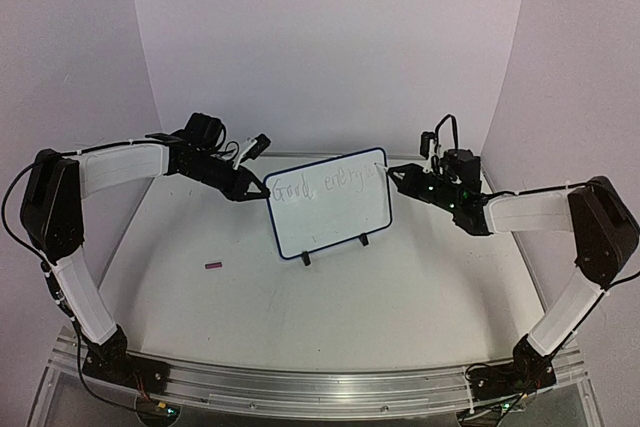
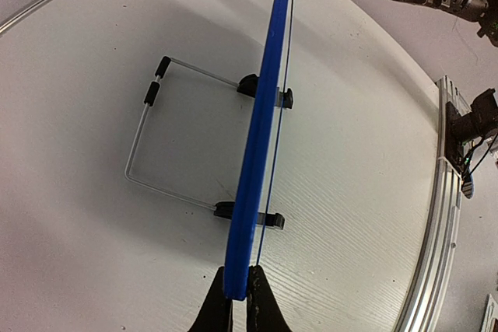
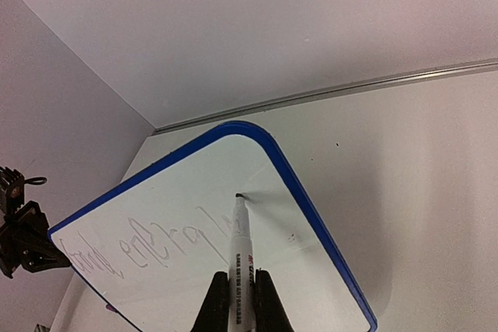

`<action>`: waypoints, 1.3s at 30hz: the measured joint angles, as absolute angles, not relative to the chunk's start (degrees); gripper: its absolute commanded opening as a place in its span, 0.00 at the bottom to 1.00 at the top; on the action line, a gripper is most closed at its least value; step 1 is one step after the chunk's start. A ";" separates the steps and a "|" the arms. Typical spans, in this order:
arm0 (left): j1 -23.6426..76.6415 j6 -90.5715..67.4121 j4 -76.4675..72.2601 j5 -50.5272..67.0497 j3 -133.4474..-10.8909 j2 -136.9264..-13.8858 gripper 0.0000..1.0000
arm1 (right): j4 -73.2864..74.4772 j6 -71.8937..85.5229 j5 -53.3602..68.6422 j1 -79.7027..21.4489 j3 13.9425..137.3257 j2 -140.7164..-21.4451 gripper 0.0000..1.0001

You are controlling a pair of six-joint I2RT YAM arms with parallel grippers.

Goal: Write a sentence on the whiteboard

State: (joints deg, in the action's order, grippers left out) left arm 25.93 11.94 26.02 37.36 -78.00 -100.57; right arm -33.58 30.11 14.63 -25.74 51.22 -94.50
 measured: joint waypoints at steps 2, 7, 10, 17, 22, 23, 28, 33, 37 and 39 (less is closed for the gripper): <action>25.93 11.92 26.02 37.36 -78.00 -100.57 0.00 | -33.39 30.04 14.63 -25.74 51.33 -94.50 0.00; 25.93 11.92 26.02 37.36 -78.00 -100.57 0.00 | -33.34 30.04 14.63 -25.74 51.33 -94.50 0.00; 25.96 11.88 26.02 37.36 -78.00 -100.57 0.00 | -33.12 30.06 14.74 -25.74 51.33 -94.24 0.00; 26.02 11.68 26.09 37.30 -78.17 -100.57 0.00 | -31.77 29.52 20.21 -25.63 50.98 -89.73 0.00; 26.30 11.38 26.09 37.17 -78.43 -100.66 0.00 | -29.56 28.29 26.81 -25.65 50.98 -86.35 0.00; 26.33 11.18 26.06 37.10 -78.43 -100.68 0.00 | -28.27 27.99 27.81 -25.65 50.96 -85.60 0.00; 26.35 10.46 26.09 36.93 -78.52 -100.68 0.00 | -21.89 26.68 29.06 -26.13 50.65 -82.61 0.00; 26.37 10.33 26.09 36.91 -78.52 -100.68 0.00 | -16.10 25.12 28.03 -28.73 50.59 -79.81 0.00; 26.37 10.17 26.09 36.91 -78.54 -100.68 0.00 | -13.89 23.73 25.26 -34.81 50.48 -78.61 0.00; 26.37 10.13 26.09 36.91 -78.54 -100.68 0.00 | -13.87 23.59 24.01 -37.54 50.22 -78.67 0.00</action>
State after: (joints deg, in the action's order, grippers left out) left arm 26.37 10.13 26.09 36.91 -78.54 -100.68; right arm -13.87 23.59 24.01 -37.54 50.22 -78.67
